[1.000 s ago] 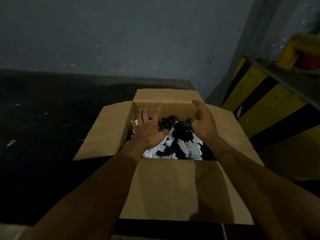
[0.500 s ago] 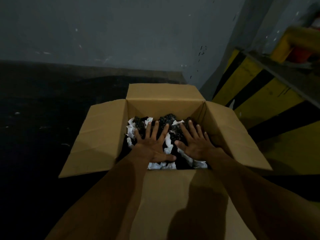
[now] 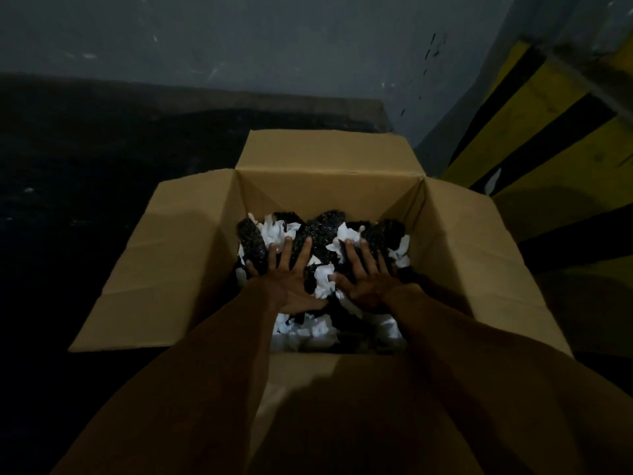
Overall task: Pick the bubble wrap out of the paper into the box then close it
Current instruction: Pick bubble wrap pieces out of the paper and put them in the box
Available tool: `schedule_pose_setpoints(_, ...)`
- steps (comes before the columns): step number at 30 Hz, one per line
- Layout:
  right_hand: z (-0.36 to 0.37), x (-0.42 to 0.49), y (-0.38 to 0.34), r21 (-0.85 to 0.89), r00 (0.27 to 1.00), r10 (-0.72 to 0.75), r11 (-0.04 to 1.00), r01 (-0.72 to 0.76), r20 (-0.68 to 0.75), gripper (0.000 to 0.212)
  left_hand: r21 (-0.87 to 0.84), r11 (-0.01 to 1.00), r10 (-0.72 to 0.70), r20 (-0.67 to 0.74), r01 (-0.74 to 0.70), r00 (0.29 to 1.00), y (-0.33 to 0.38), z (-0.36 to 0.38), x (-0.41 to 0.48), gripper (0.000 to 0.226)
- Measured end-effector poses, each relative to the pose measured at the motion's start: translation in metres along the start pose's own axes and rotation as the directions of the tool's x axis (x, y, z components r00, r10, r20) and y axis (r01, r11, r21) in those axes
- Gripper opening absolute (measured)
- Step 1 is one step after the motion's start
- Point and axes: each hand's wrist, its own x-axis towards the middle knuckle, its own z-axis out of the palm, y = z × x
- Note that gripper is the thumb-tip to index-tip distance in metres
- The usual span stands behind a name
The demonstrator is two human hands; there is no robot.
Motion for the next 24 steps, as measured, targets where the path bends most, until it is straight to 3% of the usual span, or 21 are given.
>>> schedule_pose_setpoints(2,0.007,0.005,0.003,0.029,1.000,0.000,1.000,0.000,0.005,0.086,-0.017,1.000,-0.009,-0.001,0.009,1.000,-0.001,0.004,0.004,0.117)
schedule_pose_setpoints(5,0.020,0.015,0.007,0.054,0.999,-0.035,0.998,0.035,-0.003,0.114,-0.006,1.000,-0.023,-0.002,0.022,1.000,0.000,0.007,0.006,0.119)
schedule_pose_setpoints(9,0.012,0.008,0.002,0.096,1.000,0.008,0.995,-0.009,0.019,0.086,0.015,1.000,-0.006,-0.001,0.006,1.000,0.002,0.003,-0.001,0.118)
schedule_pose_setpoints(14,-0.007,-0.011,0.000,0.022,0.998,0.004,1.000,-0.005,0.058,0.079,0.128,0.991,0.023,0.029,-0.026,0.999,0.008,-0.014,-0.018,0.126)
schedule_pose_setpoints(21,-0.023,-0.024,-0.002,0.079,0.995,-0.051,0.995,0.058,-0.091,0.078,0.108,0.990,0.079,0.071,-0.086,0.994,0.008,-0.061,-0.040,0.148)
schedule_pose_setpoints(24,-0.037,-0.038,-0.004,0.043,0.958,-0.146,0.986,0.161,-0.246,0.058,-0.025,0.992,0.125,0.025,-0.125,0.992,0.012,-0.081,-0.048,0.135)
